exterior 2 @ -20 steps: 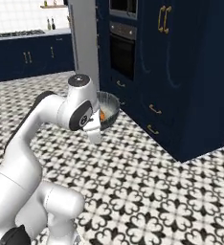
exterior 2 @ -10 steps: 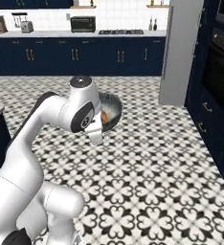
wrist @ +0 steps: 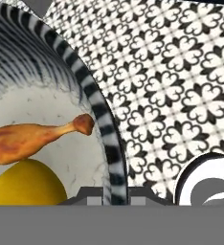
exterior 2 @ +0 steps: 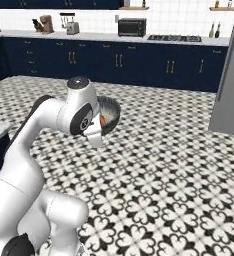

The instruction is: Pick the chicken drumstick and lemon from their plates and place them in the bowl. Then put the bowl in the fridge.

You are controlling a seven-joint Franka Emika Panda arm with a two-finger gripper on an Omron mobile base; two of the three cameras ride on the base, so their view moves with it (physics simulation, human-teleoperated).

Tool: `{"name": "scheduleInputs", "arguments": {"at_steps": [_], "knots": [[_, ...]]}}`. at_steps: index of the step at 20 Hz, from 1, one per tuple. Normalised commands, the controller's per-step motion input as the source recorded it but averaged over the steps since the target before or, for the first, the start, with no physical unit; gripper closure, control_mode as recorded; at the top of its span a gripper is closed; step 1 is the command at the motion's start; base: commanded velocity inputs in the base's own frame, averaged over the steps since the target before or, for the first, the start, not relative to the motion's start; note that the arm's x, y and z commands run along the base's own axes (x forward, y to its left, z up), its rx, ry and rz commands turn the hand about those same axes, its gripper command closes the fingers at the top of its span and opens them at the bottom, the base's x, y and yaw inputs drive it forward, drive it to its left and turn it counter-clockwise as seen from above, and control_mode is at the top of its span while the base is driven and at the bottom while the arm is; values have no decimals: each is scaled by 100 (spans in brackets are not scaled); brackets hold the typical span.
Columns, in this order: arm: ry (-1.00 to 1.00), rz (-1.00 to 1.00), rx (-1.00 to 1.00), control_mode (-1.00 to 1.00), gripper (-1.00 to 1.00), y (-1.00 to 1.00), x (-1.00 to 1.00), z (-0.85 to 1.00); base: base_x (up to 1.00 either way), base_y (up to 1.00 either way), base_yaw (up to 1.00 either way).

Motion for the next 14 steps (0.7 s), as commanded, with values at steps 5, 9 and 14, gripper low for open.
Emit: {"name": "scheduleInputs", "arguments": {"at_steps": [5, 9, 14], "knots": [[0, 0, 0, 100, 100, 0, 0, 0, 100, 1, -3], [0, 0, 0, 100, 100, 0, 0, 0, 100, -35, -6], [0, 0, 0, 100, 100, 0, 0, 0, 100, -8, -13]]}}
